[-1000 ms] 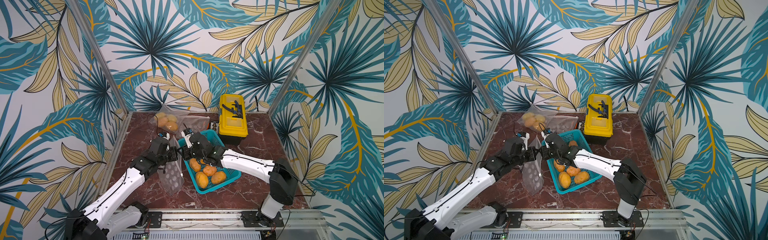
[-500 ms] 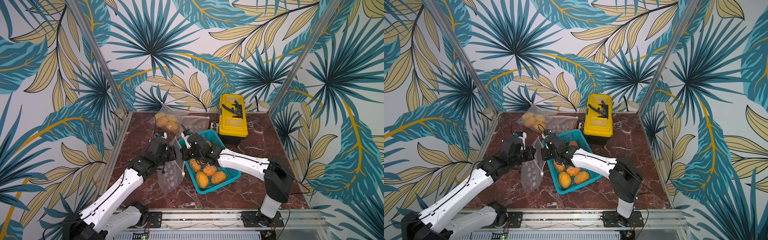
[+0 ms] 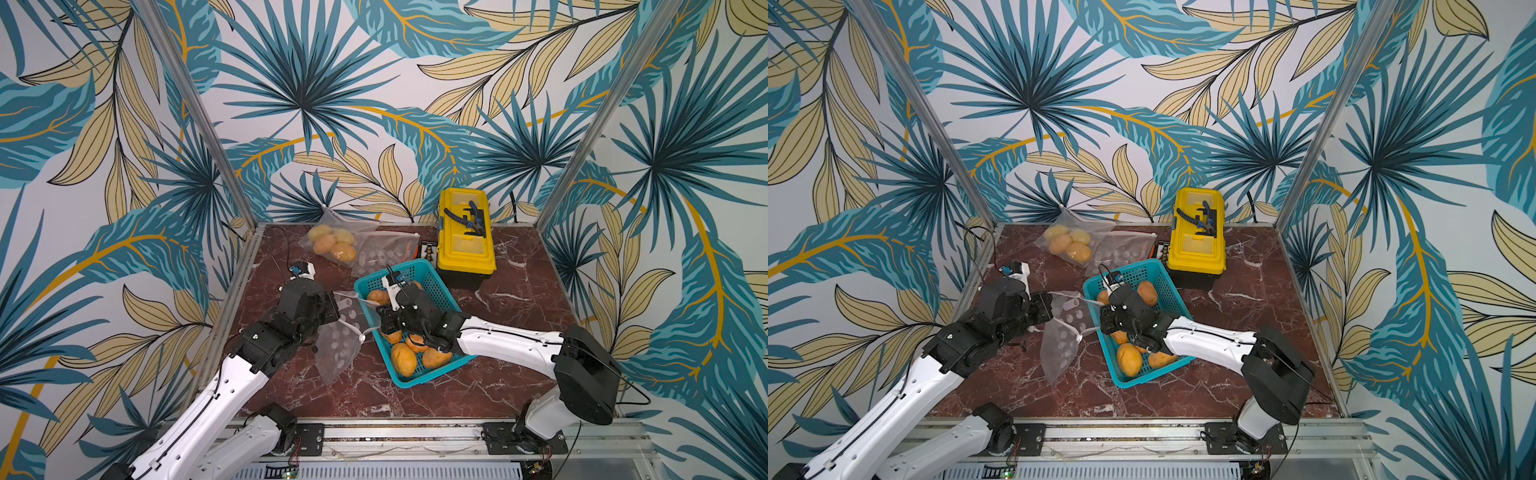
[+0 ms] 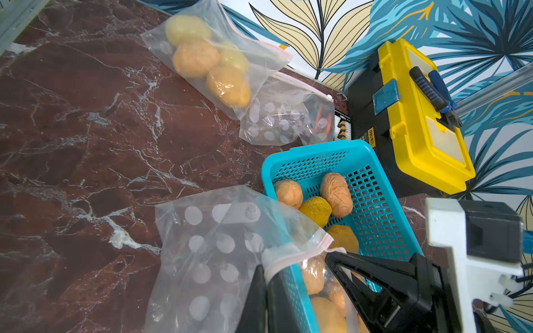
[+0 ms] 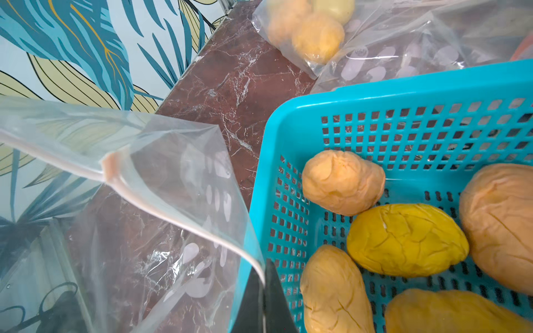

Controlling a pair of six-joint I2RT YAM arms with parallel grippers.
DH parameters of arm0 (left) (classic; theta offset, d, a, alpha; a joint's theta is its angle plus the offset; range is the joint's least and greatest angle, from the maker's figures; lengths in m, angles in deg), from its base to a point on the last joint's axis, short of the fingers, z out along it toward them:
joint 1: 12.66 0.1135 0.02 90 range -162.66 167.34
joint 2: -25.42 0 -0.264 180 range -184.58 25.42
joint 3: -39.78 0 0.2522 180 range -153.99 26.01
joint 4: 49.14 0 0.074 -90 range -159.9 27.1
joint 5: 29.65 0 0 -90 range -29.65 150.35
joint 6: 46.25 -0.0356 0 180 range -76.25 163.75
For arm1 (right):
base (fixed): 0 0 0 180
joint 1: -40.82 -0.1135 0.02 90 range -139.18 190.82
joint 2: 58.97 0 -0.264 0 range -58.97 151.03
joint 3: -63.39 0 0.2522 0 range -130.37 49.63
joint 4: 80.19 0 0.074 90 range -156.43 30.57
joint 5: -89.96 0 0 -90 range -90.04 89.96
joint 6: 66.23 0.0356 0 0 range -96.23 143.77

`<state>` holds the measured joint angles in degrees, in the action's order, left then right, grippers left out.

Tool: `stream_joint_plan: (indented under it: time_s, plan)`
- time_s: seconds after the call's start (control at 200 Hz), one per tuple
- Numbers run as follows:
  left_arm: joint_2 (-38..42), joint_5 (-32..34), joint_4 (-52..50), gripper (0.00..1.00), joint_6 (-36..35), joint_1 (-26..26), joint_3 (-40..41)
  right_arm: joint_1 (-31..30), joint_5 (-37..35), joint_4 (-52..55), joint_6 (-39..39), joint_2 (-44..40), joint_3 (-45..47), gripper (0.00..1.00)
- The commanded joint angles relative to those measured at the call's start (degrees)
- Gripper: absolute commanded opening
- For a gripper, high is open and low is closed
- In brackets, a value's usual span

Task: Put the potatoes into a zipper bag and zip it
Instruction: Open the zipper of the food storage bag.

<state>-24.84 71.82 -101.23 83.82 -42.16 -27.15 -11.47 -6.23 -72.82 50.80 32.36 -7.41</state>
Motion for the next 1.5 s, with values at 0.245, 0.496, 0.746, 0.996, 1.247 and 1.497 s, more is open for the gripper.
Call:
stream_joint_plan:
  time_s: [0.245,0.496,0.746,0.996,1.247,1.497]
  plan:
    - [6.5,0.3,8.2,0.00,1.0,-5.4,4.5,-0.8,-5.4,-2.0,5.0,-4.5,7.2,0.00]
    - [-0.5,2.7,9.4,0.00,-3.1,-8.5,2.1,-2.8,-8.7,0.9,8.2,-5.0,7.5,0.00]
    - [4.3,4.9,9.2,0.00,-2.1,-8.9,4.3,-7.2,-17.4,1.9,9.5,-7.1,10.0,0.00]
    - [6.6,7.4,7.3,0.00,-1.0,-8.9,4.3,-8.0,-19.7,5.9,6.0,-6.3,4.6,0.00]
    - [10.8,13.5,5.7,0.00,1.9,-8.8,6.5,-7.9,-25.9,7.6,4.3,-6.0,4.1,0.00]
    - [8.7,11.4,5.6,0.00,1.9,-8.9,5.8,-7.9,-24.1,8.2,6.0,-3.5,3.7,0.00]
